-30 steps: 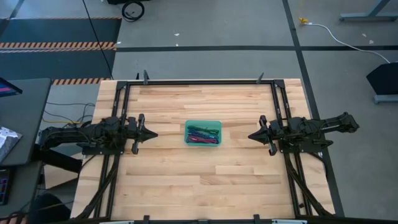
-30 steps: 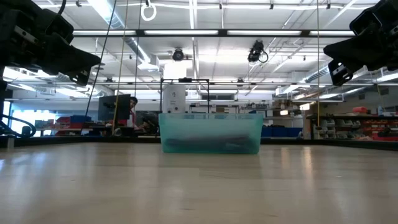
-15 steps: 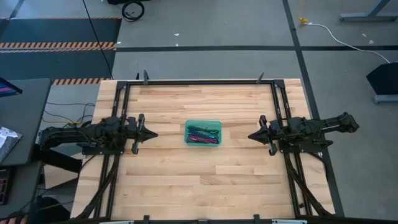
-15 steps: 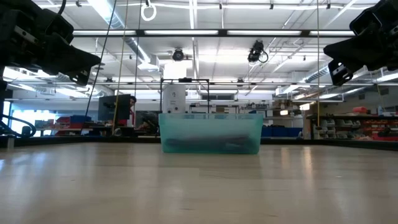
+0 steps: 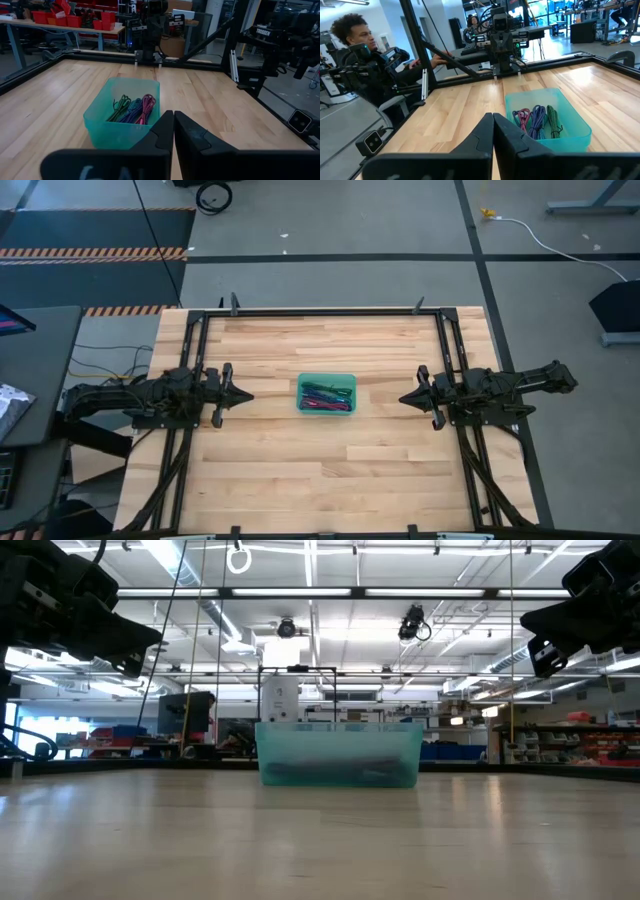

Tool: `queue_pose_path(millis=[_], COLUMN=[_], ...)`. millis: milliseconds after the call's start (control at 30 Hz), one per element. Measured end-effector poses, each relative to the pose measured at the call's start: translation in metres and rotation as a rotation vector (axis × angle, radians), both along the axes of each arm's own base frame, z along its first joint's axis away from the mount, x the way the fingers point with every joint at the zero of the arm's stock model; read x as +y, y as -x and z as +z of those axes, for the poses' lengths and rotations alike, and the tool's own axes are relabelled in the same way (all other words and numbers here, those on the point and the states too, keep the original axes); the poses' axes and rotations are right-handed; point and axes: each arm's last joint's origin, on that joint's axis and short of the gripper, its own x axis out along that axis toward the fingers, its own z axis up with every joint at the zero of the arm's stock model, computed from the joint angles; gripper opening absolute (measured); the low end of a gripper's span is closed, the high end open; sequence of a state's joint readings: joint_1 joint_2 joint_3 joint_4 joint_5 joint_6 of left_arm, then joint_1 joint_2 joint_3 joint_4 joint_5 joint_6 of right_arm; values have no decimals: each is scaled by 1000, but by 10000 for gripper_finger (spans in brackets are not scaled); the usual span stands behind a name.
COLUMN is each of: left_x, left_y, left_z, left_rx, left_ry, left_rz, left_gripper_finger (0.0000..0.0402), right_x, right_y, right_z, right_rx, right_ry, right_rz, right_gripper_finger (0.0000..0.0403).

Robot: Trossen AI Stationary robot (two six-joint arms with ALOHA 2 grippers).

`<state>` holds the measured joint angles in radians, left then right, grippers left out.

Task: Pick and place USB-C Cables
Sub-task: Return to Home Position

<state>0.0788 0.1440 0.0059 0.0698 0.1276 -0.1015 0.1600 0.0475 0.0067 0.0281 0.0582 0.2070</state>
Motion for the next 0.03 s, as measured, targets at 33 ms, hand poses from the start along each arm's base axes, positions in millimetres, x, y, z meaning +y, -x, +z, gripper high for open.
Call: queue_pose_path(millis=[33], left_x=[0], left_y=[0], left_z=[0], left_rx=[0], left_ry=[0], left_rz=[0], left_gripper_finger=[20], right_x=[0], right_y=[0], right_z=[0], right_rx=[0], right_ry=[0], right_rz=[0], right_gripper_finger=[13])
